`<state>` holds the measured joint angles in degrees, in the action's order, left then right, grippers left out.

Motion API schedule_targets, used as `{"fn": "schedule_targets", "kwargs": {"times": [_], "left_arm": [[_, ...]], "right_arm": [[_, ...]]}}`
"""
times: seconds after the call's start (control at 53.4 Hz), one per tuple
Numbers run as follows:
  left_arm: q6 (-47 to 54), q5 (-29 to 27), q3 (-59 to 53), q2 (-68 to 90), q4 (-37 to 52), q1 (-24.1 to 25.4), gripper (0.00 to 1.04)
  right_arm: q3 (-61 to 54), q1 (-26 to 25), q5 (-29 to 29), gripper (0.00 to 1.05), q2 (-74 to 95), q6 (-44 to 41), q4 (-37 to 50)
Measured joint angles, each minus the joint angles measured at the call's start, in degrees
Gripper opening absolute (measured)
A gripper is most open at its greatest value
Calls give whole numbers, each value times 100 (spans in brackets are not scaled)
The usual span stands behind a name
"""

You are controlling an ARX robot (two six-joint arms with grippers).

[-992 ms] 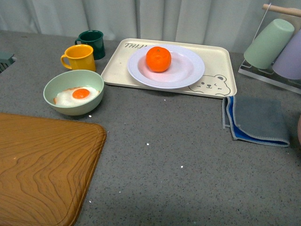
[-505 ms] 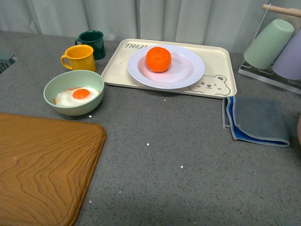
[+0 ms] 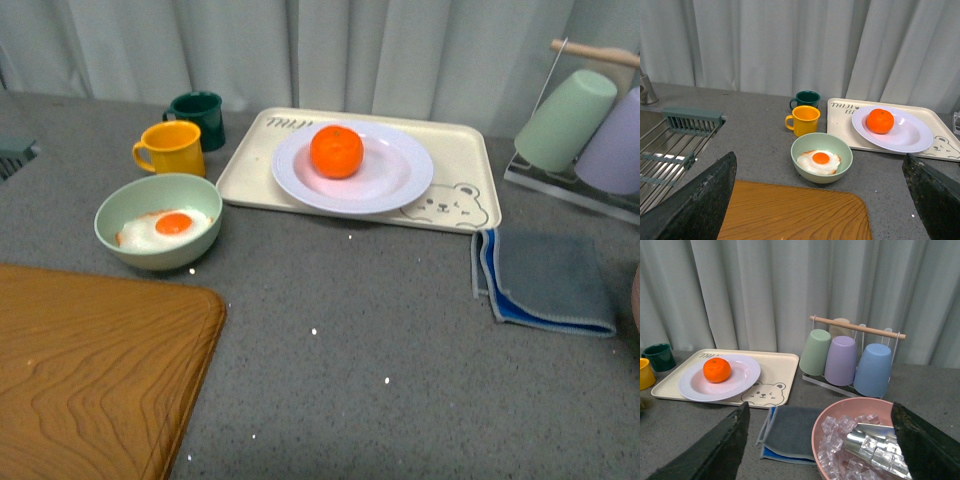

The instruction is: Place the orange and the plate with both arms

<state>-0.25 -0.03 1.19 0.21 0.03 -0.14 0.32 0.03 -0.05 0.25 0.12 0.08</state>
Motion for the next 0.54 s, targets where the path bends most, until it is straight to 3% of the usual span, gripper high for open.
{"fn": "schedule_targets", "kwargs": {"times": [0.056,0.543], "left_arm": [[-2,2,0,0,0,0,98],[0,2,0,0,0,0,98]], "right_arm": [[0,0,0,97,0,7,0],[0,0,0,95,0,2,0]]}}
